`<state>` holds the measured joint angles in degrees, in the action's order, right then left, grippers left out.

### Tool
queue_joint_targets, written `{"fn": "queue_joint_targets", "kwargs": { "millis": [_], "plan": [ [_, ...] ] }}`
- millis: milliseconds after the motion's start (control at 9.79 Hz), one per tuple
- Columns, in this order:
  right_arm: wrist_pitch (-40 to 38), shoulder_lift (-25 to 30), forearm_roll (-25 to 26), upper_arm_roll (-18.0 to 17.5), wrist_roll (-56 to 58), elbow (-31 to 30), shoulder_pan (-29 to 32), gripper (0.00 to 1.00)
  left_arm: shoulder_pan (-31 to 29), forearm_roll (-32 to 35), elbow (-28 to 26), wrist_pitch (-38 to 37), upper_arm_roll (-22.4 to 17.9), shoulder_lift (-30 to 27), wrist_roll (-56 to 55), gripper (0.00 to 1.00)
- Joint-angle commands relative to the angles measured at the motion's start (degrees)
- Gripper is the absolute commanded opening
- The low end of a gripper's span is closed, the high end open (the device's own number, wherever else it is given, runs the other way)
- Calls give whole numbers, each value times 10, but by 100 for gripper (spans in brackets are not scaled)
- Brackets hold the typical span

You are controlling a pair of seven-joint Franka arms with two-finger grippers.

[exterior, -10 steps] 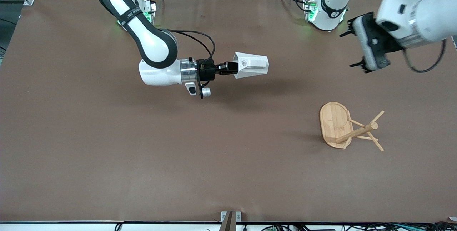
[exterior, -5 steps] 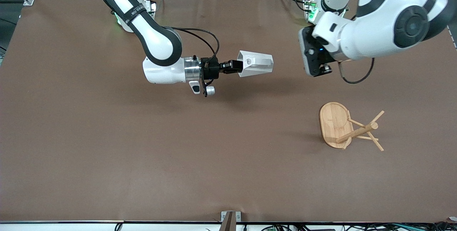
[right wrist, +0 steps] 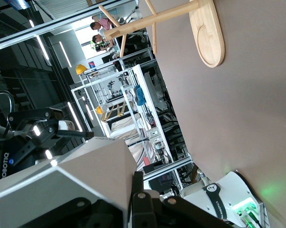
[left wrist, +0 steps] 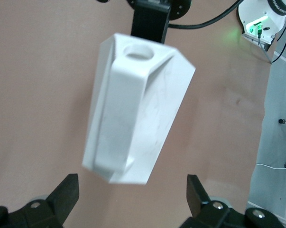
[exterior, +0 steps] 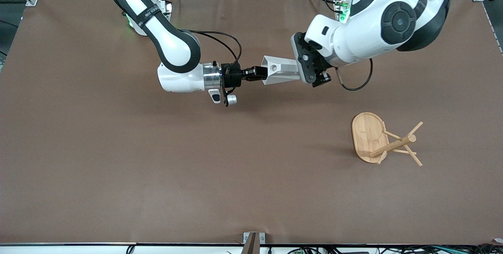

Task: Hang cup on rack
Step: 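Grasp the cup body with the left gripper beside the right gripper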

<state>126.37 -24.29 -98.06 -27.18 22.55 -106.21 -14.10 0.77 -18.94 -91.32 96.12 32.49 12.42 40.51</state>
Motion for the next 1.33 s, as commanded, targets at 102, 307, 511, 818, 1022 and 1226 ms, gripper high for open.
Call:
{"fn": "queue_joint_targets", "kwargs": {
  "millis": [102, 307, 511, 818, 1022, 1226],
  "plan": [
    [4, -3, -17, -3, 8, 7, -1, 1, 8, 20, -16, 41, 9, 23, -23, 100],
    [4, -2, -17, -4, 8, 6, -6, 1, 10, 21, -16, 42, 10, 23, -28, 100],
    [13, -2, -18, -16, 7, 6, -7, 1, 19, 21, -21, 44, 10, 25, -29, 100],
    [34, -2, -19, -36, 6, 7, -1, 1, 15, 20, -44, 42, 12, 23, -26, 100],
    [34, -2, -19, -36, 6, 7, 0, 1, 7, 20, -65, 36, 14, 18, -18, 97],
    [34, -2, -19, -36, 5, 7, 0, 1, -6, 14, -65, 5, 14, 16, -18, 42]
  ]
}}
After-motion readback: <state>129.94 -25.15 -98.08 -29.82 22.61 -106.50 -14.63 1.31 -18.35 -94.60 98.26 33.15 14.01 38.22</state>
